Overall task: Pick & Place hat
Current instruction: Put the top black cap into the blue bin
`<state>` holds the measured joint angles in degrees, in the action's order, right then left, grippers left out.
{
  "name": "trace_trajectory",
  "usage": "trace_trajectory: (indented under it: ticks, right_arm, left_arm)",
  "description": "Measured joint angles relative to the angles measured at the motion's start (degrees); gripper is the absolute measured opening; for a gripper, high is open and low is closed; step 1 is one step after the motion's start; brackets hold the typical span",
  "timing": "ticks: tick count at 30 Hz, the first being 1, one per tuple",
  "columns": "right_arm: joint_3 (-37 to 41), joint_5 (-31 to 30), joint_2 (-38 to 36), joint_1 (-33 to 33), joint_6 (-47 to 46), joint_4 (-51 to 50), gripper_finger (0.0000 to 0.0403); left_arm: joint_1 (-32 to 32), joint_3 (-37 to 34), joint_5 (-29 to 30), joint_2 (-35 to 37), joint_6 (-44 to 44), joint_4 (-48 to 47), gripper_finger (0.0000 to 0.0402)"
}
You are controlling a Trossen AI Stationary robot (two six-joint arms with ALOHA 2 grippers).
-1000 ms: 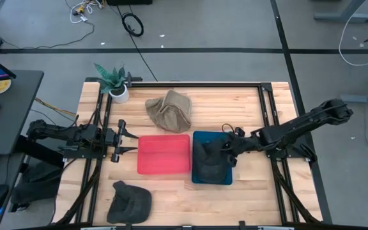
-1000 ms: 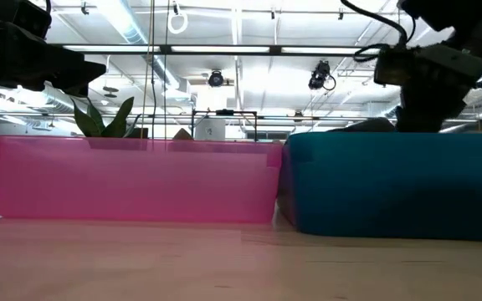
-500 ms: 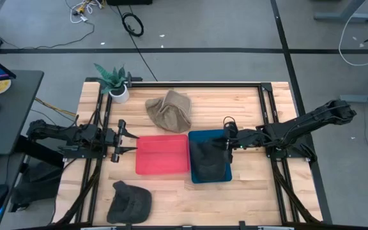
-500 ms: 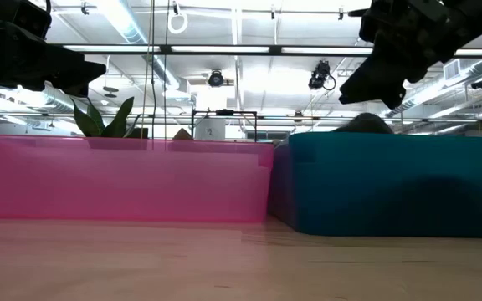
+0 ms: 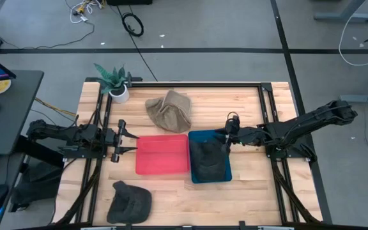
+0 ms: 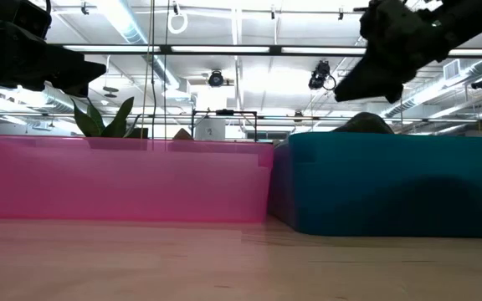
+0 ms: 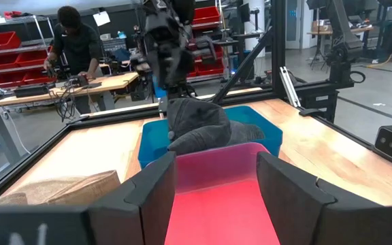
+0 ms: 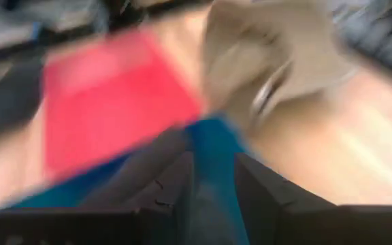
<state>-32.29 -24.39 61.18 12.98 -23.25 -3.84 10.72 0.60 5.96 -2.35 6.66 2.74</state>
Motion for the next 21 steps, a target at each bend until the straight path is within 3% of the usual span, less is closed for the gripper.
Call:
trace_trajectory:
  ticks: [2, 7, 21]
  right_arm:
    - [0.3, 3.8, 0.0, 0.5, -0.1, -4.7, 0.0111]
    - [3.0, 0.9, 0.0, 0.9, -3.8, -5.4, 0.0111]
    - [10.8, 1.8, 0.1, 0.9, -5.3, -1.7, 0.0111]
  left_arm:
    - [0.0, 0.0, 0.0, 0.0, 0.0, 0.0, 0.0209]
    - [0.0, 0.0, 0.0, 0.0, 0.0, 0.0, 0.0209]
    - [0.0, 0.0, 0.0, 0.0, 0.0, 0.0, 0.0209]
